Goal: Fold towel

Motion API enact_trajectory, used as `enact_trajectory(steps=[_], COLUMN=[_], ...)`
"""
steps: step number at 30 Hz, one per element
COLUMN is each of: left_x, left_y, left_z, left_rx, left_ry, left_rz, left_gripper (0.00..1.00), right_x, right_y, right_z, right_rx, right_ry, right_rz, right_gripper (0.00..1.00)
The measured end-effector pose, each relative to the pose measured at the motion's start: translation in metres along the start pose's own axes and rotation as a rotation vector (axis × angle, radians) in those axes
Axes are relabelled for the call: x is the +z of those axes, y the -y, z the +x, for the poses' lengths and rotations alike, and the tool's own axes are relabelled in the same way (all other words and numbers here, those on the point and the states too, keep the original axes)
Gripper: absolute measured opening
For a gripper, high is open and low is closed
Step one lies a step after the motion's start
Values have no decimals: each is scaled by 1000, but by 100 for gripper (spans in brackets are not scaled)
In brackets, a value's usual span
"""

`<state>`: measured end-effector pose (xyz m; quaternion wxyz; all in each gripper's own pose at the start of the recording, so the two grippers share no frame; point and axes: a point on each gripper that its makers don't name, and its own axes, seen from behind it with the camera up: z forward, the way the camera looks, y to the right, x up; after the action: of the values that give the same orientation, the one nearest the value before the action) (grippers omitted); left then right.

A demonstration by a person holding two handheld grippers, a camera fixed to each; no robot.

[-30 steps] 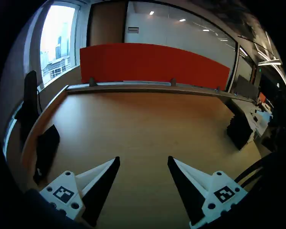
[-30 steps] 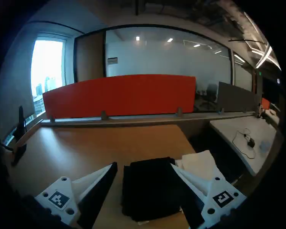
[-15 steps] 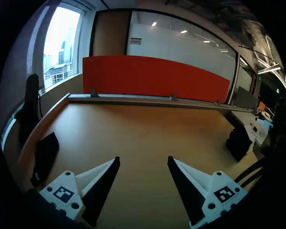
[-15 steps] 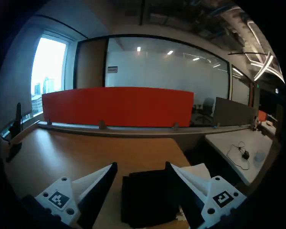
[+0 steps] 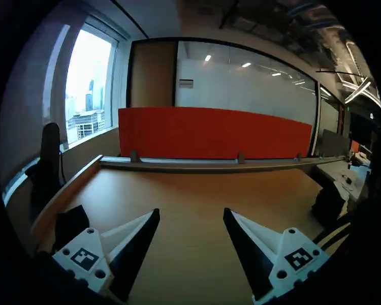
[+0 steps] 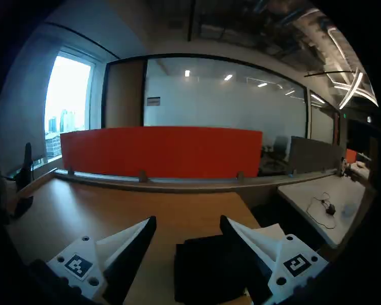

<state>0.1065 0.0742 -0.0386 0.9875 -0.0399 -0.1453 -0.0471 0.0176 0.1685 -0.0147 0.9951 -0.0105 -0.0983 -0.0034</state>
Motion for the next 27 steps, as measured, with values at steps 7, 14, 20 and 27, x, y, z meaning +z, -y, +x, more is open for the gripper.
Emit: enact_trajectory(steps=[7, 14, 20, 27], left_x=[5, 10, 13, 15], left_y=[19, 30, 36, 40], left_z=[27, 43, 51, 59], left_rx=[-12, -2, -11, -9], left_ry=[-89, -130, -153, -171], left_rz=[39, 53, 54, 48], left_gripper=[93, 93, 93, 93], right_x=[-1, -2, 3, 8], right_y=[19, 46, 72, 103], right_z=[9, 21, 28, 42], right_rx=[3, 5, 6, 4], right_ry=[-16, -40, -56, -81], right_rz=[20, 43, 62, 75], right_gripper=[97, 97, 97, 96])
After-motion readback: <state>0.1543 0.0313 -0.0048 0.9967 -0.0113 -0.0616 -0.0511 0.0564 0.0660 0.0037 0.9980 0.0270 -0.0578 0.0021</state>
